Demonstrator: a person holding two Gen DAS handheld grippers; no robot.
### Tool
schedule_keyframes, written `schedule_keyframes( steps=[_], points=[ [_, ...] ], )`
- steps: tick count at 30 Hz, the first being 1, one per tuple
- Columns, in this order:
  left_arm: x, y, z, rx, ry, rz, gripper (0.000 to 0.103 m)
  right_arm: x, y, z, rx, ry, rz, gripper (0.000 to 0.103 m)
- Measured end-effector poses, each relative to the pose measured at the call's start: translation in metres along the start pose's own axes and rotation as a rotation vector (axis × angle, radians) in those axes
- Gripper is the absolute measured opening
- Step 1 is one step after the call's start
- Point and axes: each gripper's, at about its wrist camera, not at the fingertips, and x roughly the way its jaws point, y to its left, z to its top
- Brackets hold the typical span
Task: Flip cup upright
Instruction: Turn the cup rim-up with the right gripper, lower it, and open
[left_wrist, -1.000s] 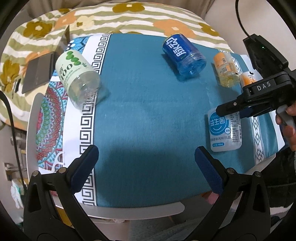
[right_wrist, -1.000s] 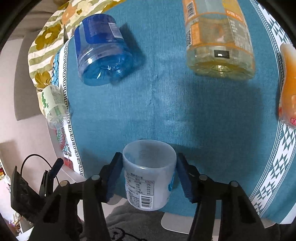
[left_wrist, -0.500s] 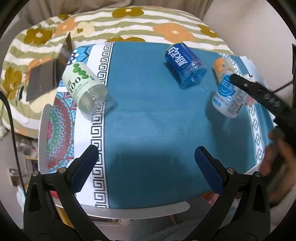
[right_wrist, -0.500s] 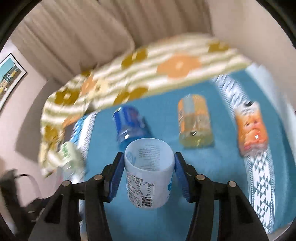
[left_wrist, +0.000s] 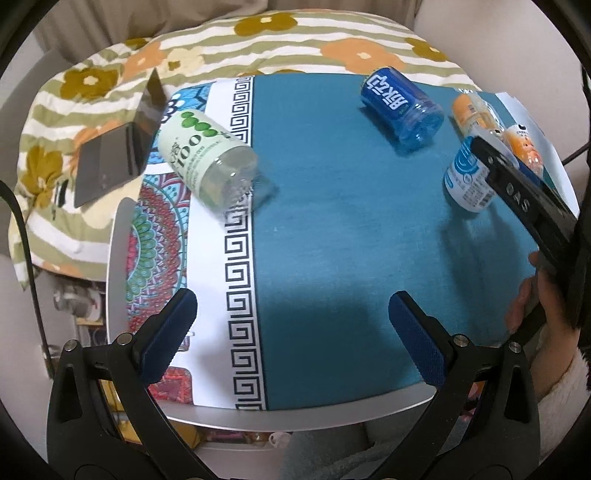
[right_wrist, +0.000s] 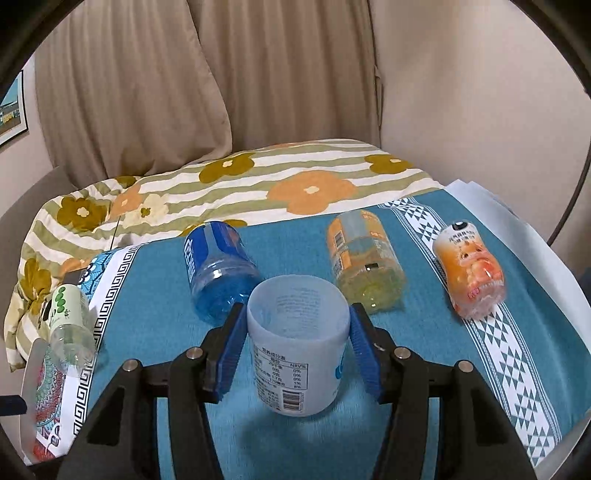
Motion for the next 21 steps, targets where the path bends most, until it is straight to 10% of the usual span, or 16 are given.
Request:
schedule_keyframes(
  steps=[17,21],
  points=[
    [-0.011,0.001,-0.013,-0.048,-0.027,-0.002,0.103,-0.013,0.0,-0.018,-0.024,0.018,0.028,0.057],
    [-0.018,0.0,-0.016,-0.062,-0.044,0.003,0.103,-0.012,-0.002,-0.019,-0.005,0.046,0.057,0.088]
  ],
)
